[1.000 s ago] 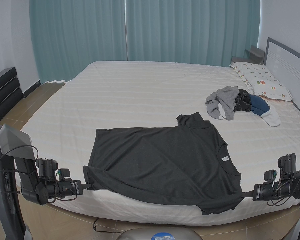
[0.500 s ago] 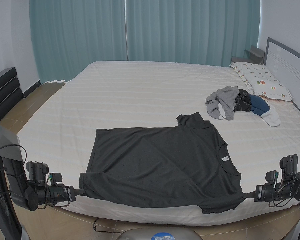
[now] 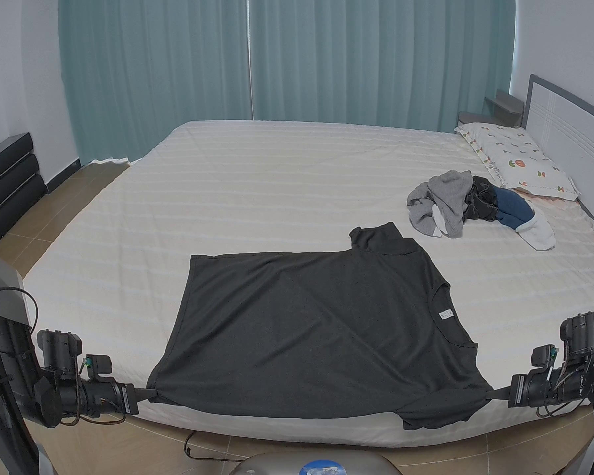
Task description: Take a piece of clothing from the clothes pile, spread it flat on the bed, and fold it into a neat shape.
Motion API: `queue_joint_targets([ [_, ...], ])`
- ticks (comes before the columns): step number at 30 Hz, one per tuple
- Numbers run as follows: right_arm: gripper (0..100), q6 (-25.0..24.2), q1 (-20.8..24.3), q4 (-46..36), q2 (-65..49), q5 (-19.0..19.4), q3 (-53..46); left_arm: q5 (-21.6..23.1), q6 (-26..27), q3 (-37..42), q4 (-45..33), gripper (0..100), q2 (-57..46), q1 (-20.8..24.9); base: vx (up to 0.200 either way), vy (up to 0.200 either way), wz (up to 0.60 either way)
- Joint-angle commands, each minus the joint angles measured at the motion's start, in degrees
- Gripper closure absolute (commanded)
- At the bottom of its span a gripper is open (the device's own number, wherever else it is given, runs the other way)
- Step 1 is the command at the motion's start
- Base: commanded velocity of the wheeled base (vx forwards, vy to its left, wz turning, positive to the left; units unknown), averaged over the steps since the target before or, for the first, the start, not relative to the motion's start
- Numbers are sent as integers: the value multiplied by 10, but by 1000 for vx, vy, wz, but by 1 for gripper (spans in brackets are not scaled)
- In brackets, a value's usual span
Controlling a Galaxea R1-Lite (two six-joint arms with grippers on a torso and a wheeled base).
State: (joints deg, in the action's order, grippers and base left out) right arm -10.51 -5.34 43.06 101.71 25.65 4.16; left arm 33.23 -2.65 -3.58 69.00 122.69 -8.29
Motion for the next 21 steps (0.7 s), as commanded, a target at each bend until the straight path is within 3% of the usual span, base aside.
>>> queue_joint_targets([
  [1,100,3,-2,0,-12,0,-14,0,6,4,0,100,-9,-7,0,0,0],
  [6,100,20,-9,0,-22,1,-28,0,15,12,-4,100,-23,-16,0,0,0],
  [10,100,51,-22,-5,-20,2,-42,-1,82,26,-35,100,-19,-17,0,0,0],
  [21,100,93,-23,-64,-28,2,-42,-21,126,31,-69,100,-17,-17,0,0,0],
])
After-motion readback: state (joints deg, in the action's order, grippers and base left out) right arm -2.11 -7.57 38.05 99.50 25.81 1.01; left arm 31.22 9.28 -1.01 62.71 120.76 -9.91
